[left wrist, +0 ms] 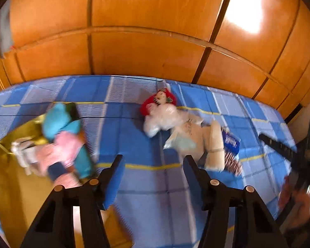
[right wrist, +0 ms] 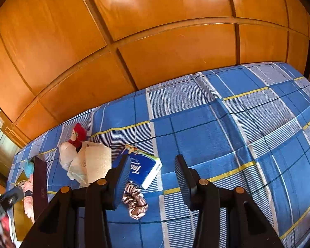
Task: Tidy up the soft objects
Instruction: 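Move both tools back toward the remaining items beside the tray, then grasp the clear plastic bag with left tool while right grasps beige mesh roll, then carry the clear plastic bag into the gold tray and open the left tool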
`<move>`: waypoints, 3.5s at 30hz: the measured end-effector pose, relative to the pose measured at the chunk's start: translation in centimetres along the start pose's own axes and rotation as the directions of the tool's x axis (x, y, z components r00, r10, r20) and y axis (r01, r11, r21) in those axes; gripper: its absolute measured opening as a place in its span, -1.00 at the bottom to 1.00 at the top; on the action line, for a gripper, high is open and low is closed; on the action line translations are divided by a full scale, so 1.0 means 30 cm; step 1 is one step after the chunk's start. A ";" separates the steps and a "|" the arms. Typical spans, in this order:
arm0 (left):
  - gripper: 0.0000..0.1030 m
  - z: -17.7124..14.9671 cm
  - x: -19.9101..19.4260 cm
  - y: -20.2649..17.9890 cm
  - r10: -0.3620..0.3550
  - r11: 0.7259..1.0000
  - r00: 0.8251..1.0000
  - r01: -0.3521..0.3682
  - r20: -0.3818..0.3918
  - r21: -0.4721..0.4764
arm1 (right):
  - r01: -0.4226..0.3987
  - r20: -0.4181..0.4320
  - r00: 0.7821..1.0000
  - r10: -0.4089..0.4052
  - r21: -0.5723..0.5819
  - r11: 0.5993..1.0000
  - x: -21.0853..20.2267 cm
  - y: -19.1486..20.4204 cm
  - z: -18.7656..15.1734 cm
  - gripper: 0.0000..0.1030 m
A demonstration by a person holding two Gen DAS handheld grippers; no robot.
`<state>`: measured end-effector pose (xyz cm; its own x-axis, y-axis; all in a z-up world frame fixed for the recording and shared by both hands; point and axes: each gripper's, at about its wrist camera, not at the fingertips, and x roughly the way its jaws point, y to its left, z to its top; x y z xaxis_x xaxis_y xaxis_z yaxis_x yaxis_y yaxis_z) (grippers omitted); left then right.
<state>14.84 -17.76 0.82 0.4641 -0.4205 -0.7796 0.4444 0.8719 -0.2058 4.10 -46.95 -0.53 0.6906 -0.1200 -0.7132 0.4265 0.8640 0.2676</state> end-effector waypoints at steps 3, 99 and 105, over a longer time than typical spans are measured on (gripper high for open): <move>0.36 0.064 0.078 -0.004 -0.041 0.998 0.999 0.041 -0.004 -0.053 | -0.014 -0.003 1.000 0.014 -0.006 1.000 0.005 0.010 0.001 -0.14; -0.26 -0.436 -0.384 0.134 0.024 0.997 0.967 -0.043 0.253 0.072 | -0.240 -0.372 0.928 0.038 -0.513 0.824 0.130 0.386 -0.376 -0.13; -0.25 -0.436 -0.403 0.206 0.084 0.996 0.964 -0.092 0.253 0.018 | -0.229 -0.361 0.932 0.029 -0.526 0.819 0.126 0.386 -0.382 -0.14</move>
<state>1.96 -4.01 1.23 0.6787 -0.3954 -0.6189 0.4138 0.9021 -0.1225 4.96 -31.80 -7.55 0.4450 0.0899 -0.8910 -0.1161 0.9923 0.0421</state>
